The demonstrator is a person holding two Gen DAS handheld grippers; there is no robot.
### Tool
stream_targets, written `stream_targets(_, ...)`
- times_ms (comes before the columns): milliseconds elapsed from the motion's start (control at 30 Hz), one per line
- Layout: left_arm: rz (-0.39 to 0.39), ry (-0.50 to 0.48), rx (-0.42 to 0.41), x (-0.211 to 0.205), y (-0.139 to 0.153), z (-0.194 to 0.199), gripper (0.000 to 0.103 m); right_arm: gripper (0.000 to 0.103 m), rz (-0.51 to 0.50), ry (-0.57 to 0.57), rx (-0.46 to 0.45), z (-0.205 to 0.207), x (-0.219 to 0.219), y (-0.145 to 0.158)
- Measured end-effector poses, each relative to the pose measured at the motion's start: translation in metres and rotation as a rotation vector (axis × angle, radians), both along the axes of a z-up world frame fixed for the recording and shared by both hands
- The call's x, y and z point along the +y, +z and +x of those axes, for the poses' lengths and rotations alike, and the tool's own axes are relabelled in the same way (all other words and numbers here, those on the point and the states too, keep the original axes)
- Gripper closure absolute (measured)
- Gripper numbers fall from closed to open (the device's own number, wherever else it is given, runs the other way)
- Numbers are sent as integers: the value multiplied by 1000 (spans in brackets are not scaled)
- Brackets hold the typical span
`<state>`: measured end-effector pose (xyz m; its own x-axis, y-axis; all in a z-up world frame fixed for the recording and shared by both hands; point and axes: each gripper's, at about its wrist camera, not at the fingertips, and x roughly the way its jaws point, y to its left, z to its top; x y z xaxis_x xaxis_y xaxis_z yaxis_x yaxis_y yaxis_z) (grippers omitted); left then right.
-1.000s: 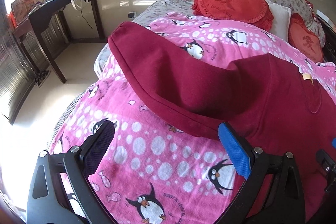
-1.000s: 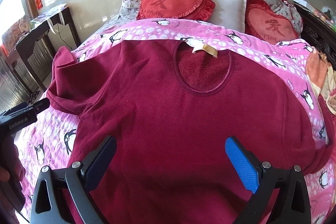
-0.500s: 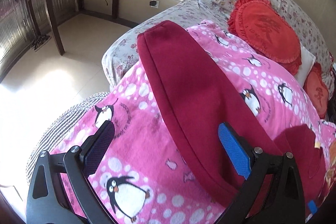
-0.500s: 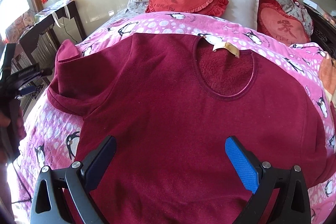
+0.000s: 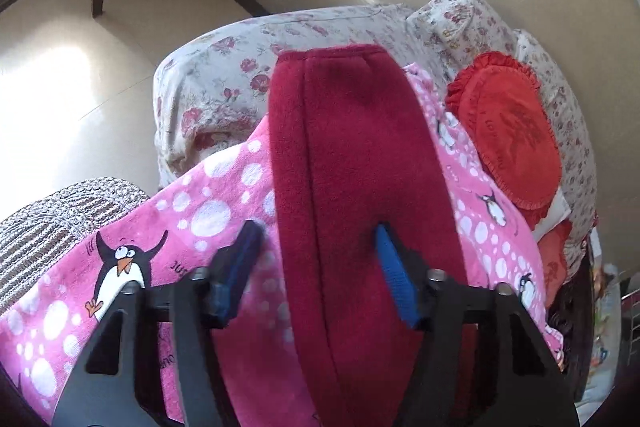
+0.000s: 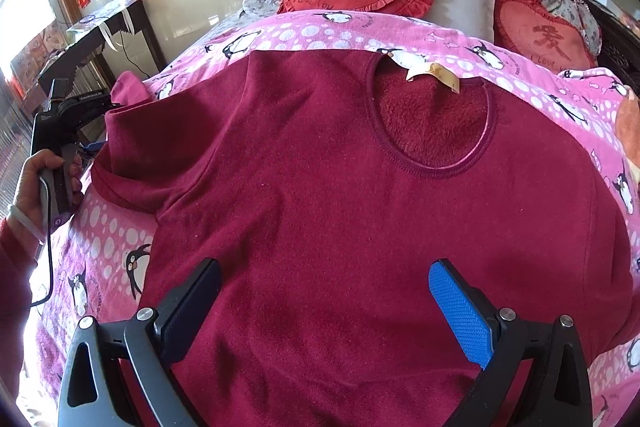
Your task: Fold small clothes
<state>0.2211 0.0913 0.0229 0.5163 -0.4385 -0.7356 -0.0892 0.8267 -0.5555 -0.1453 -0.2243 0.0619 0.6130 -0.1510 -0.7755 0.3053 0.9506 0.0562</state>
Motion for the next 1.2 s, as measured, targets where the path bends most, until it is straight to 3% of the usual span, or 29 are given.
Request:
stream_targets(100, 75, -37, -33, -7, 20, -12, 91, 0, 12, -13, 2, -3, -6, 0)
stream_targets(167, 78, -71, -67, -11, 34, -20, 93, 0, 18, -22, -2, -5, -10, 1)
stream_targets(433, 20, -172, -167, -26, 92, -64, 96, 0, 40, -41, -43, -23, -14, 13)
stream_targets(700, -9, -448, -339, -113, 164, -146, 98, 0, 59, -109, -90, -50, -38, 28)
stream_targets(800, -10, -466, -312, -128, 164, -157, 98, 0, 84, -122, -101, -62, -46, 32)
stream_targets(933, -7, -366, -225, -109, 138, -143, 97, 0, 61, -124, -92, -71, -48, 33)
stream_targets(967, -13, -333, -192, -98, 128, -137, 89, 0, 66, -126, -90, -72, -49, 31)
stream_targets(1067, 0, -196, -128, -58, 100, -121, 36, 0, 101, -133, -77, -71, -52, 23)
stream_targets(1100, -13, -136, -121, -43, 91, -117, 27, 0, 111, -135, -73, -69, -52, 20)
stream_targets(1200, -70, -16, -43, -9, 62, -98, 26, 0, 135, -129, -54, -60, -51, 13)
